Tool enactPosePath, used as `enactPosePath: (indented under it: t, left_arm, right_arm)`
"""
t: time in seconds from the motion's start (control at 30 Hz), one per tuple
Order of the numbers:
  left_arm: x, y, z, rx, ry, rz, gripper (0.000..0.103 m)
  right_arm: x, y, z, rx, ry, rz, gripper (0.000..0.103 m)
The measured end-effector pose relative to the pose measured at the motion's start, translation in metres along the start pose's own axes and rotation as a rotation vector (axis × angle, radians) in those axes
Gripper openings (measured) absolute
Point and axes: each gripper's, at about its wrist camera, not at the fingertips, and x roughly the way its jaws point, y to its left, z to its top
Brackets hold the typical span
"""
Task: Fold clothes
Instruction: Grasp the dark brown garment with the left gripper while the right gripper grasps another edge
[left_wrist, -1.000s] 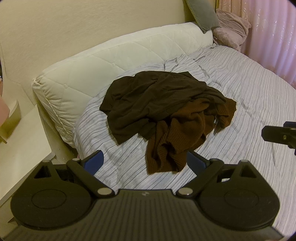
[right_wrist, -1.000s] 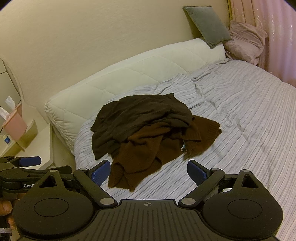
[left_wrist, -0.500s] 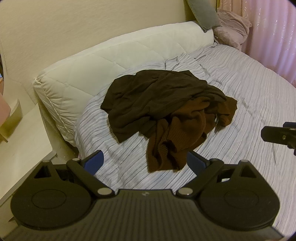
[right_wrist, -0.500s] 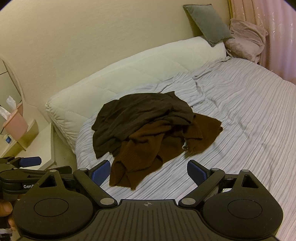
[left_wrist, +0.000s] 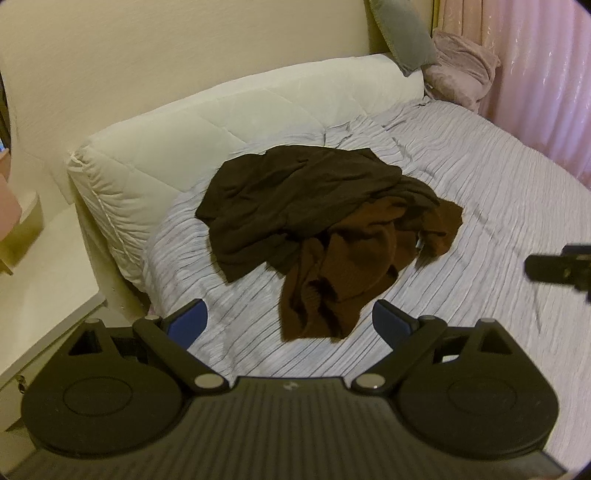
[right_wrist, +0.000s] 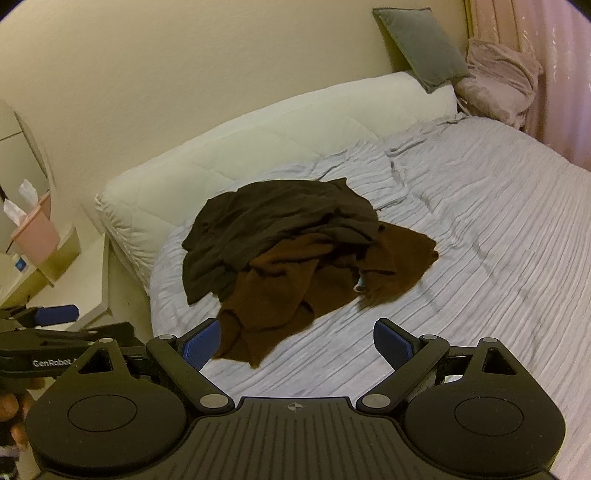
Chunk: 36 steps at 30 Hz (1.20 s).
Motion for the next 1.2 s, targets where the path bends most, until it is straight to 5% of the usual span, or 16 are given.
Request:
enactPosePath:
  t: [0.2,0.43,0.67,0.93,1.13,1.2]
  left_arm:
    - [-0.002,0.004,-0.012,0.112,-0.024,0.066,0.094]
    - [0.049,0.032,0.003,0.297,-0.021,0.078,0.094]
    - [0.147,0.075,0.047,0.357,0.009,-0.038,0.094]
    - [0.259,0.075,0.042,0.699,-0.008,-0.136,0.087]
    - [0.304,0.085,0.036,0.746,0.021,-0.186,0.063]
    - [0.311,0.089,0.041,0.719,0.034,-0.193,0.038]
  right_arm:
    - [-0.006,-0.006,0.002,-0.154,-0.052,-0.019,0.092]
    - [0.028,-0.009,0.029,-0.198,-0.065,0.005,0.092]
    - [0.11,0.007,0.076,-0.294,-0.022,-0.02,0.092]
    - [0.234,0.015,0.109,-0.42,0.112,-0.049,0.092]
    - [0.313,0.021,0.119,-0.465,0.193,-0.04,0.092]
    - [0.33,0.021,0.123,-0.471,0.204,-0.029,0.092]
